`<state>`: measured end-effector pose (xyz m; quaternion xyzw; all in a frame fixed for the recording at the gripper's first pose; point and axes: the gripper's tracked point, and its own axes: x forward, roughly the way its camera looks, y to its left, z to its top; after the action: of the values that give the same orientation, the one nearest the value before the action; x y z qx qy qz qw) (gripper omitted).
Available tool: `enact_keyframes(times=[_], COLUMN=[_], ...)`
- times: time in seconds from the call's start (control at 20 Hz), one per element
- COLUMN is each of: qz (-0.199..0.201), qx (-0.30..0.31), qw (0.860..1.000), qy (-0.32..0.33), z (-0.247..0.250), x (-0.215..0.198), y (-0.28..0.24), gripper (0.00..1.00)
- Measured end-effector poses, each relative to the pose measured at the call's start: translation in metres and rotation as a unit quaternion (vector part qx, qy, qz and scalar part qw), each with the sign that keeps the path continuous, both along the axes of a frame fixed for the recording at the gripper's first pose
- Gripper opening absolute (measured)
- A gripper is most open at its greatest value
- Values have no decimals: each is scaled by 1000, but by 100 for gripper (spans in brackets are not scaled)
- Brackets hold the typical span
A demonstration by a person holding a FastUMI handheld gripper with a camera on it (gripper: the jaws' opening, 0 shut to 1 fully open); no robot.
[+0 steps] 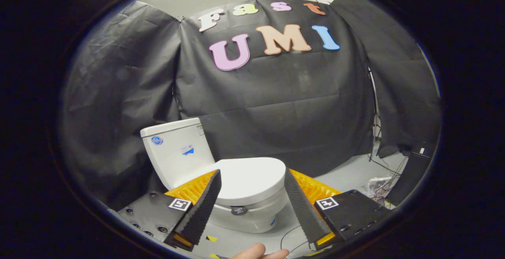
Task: Open the toilet lid.
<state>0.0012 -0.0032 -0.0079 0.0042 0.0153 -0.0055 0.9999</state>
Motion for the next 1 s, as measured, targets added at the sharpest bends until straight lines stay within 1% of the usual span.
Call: enact_keyframes(times=[0.2,0.55,0.85,1.0], qz=[-1,7,-11,-23], qx=[11,40,70,77], qw=[1000,999,997,996], qy=[-10,-16,2,39], z=[4,-1,-22,-51], x=[1,14,36,47], y=[1,12,17,22], gripper=[99,99,99,99])
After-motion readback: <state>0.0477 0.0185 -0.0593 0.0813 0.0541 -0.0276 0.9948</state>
